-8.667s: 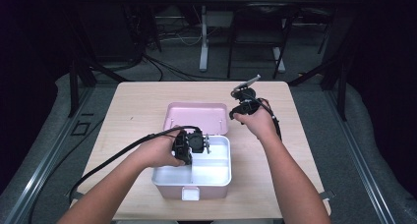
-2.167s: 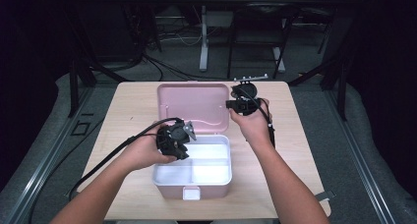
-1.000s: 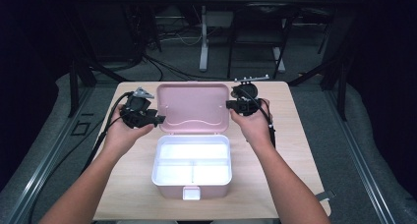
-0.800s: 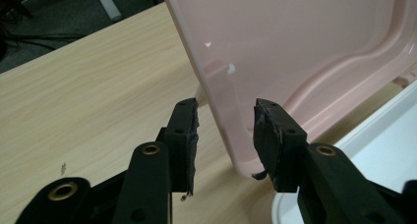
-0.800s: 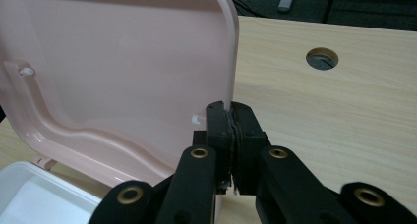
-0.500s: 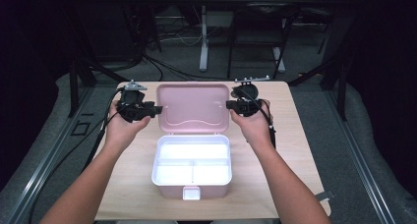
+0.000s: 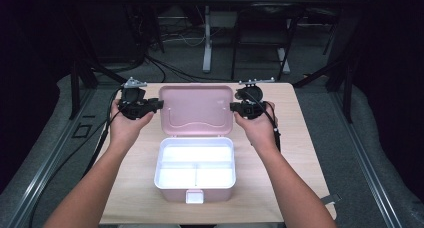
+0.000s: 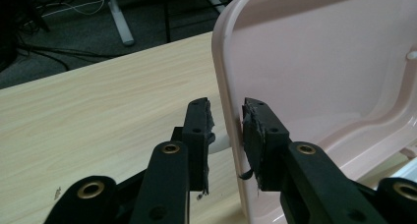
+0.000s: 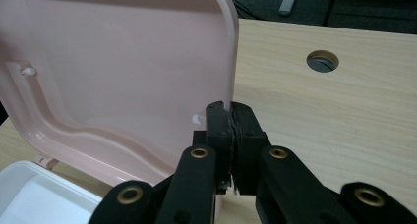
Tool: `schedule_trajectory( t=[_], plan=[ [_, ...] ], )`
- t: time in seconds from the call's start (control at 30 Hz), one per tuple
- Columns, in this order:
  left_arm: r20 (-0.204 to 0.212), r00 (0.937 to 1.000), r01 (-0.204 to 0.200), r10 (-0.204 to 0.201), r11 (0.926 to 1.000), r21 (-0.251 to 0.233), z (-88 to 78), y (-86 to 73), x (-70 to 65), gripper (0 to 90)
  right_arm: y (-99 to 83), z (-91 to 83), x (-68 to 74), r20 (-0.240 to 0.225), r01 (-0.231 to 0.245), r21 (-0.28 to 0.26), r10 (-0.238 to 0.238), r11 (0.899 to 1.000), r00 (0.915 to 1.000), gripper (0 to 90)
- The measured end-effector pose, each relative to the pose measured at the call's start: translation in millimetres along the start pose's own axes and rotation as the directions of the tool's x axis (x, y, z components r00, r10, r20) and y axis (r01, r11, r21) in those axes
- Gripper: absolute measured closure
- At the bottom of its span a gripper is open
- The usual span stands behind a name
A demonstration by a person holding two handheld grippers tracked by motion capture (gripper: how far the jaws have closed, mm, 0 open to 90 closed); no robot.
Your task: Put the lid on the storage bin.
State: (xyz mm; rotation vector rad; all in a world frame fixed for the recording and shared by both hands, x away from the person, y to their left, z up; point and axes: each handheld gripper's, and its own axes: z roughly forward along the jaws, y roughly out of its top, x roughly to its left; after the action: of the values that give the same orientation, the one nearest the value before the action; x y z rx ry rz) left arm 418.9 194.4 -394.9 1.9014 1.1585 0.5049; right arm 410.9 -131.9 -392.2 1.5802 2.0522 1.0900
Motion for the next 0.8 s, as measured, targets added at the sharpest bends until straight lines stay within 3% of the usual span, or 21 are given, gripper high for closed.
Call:
schedule_trajectory(
  t=[0.3,0.37,0.43,0.6,0.67,0.7,0.73,0.8],
  plan=[
    [-0.019,0.9998,-0.008,0.007,0.9996,-0.026,4.0,4.0,-3.0,79.7,-0.8,-0.2,0.5,0.001,-0.004,-0.005,0.004,1.0,1.0,88.0],
    [-0.024,0.9997,-0.005,0.004,0.9996,-0.027,4.7,5.2,-3.3,79.9,-0.7,-1.2,-0.5,-0.022,-0.002,0.006,0.002,1.0,0.9997,87.9],
    [-0.03,0.9996,0.001,-0.002,0.9995,-0.03,5.4,5.1,-3.2,80.1,-1.1,-0.8,0.5,0.005,-0.002,-0.002,0.002,1.0,1.0,87.9],
    [-0.034,0.9994,0.003,-0.004,0.9994,-0.034,5.5,4.7,-4.3,81.3,-1.5,-0.9,0.2,0.0,0.0,-0.002,0.0,1.0,1.0,87.9],
    [-0.03,0.9995,0.011,-0.012,0.9994,-0.034,4.8,4.6,-4.6,81.6,-1.9,-2.3,-1.9,-0.04,0.0,0.007,0.0,1.0,0.9992,87.8],
    [-0.027,0.9996,0.01,-0.011,0.9994,-0.034,4.3,4.6,-4.7,81.8,-2.6,-2.2,-0.8,-0.012,-0.004,-0.001,0.004,1.0,0.9999,87.8],
    [-0.027,0.9996,0.011,-0.012,0.9993,-0.035,3.8,4.4,-5.2,81.9,-3.1,-2.7,-1.9,-0.03,0.0,-0.003,0.0,1.0,0.9996,87.7],
    [-0.029,0.9995,0.006,-0.007,0.9993,-0.037,3.0,4.2,-6.0,82.1,-4.2,-2.3,-0.5,-0.005,-0.003,-0.02,0.003,1.0,1.0,87.6]
  ],
)
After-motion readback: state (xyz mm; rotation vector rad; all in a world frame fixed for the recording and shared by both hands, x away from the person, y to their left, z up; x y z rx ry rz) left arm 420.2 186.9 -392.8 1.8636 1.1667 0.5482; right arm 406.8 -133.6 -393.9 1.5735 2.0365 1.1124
